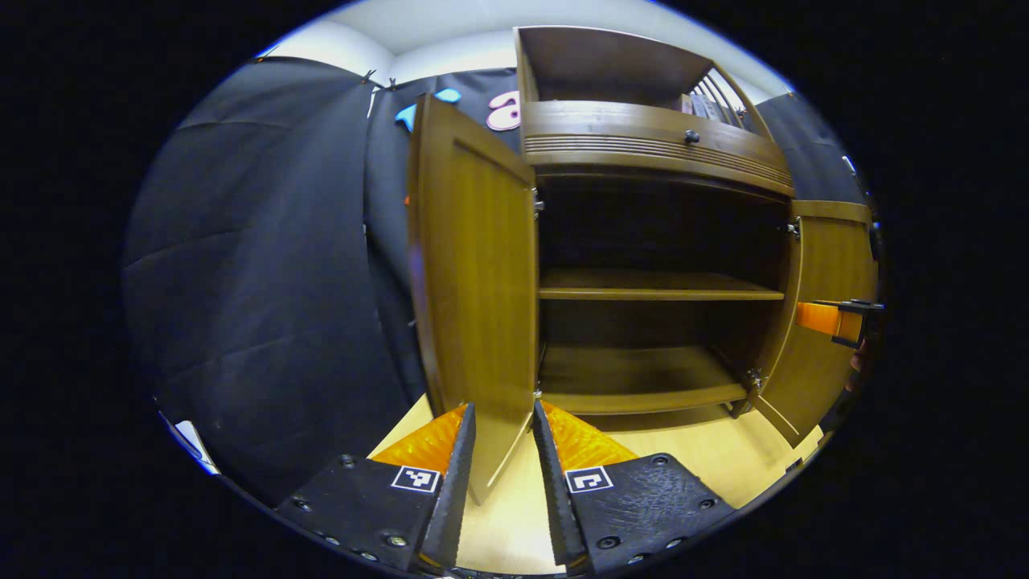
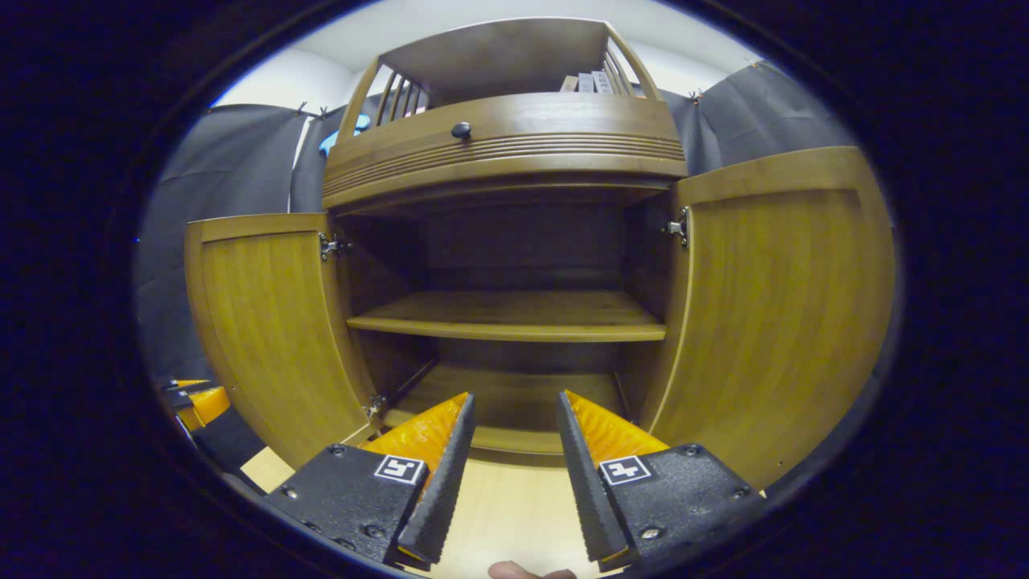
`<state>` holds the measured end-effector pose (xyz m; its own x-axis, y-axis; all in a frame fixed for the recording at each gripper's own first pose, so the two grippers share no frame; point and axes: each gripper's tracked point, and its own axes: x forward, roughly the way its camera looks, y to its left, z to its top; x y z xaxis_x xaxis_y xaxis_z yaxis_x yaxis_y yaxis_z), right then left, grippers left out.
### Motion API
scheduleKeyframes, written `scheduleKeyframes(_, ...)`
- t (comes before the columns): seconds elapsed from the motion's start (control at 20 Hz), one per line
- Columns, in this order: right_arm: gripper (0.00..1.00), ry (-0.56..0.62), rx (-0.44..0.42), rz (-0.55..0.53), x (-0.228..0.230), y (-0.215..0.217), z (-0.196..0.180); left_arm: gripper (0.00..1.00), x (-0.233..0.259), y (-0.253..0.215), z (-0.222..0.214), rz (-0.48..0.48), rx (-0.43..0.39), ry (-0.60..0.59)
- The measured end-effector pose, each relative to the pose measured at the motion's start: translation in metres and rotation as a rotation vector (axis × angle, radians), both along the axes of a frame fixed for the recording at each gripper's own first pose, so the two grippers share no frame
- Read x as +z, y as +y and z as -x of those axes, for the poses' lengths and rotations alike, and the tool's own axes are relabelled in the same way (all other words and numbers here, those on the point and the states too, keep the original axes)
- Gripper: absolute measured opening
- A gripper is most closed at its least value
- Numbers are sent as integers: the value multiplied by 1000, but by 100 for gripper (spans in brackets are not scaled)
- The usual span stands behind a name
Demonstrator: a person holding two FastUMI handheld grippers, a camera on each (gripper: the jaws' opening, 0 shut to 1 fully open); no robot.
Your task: Open the right door of the double-door shoe cabinet with the right hand, and open the left door with the left hand.
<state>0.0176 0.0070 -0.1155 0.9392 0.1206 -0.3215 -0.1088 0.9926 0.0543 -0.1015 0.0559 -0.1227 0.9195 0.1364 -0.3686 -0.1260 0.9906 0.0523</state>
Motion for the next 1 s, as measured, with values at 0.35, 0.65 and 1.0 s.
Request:
scheduleKeyframes(0.35,66,-36,-20,-11,19,-12,6,55,6,-44,-13,37,-74,-12)
scheduleKeyframes(0.65,65,-85,-28,23,38,-27,8,89,18,-54,-24,31,-80,-35)
scheduleKeyframes(1.0,70,-84,-83,-3,44,-43,8,96,42,-74,-42,46,-100,-88)
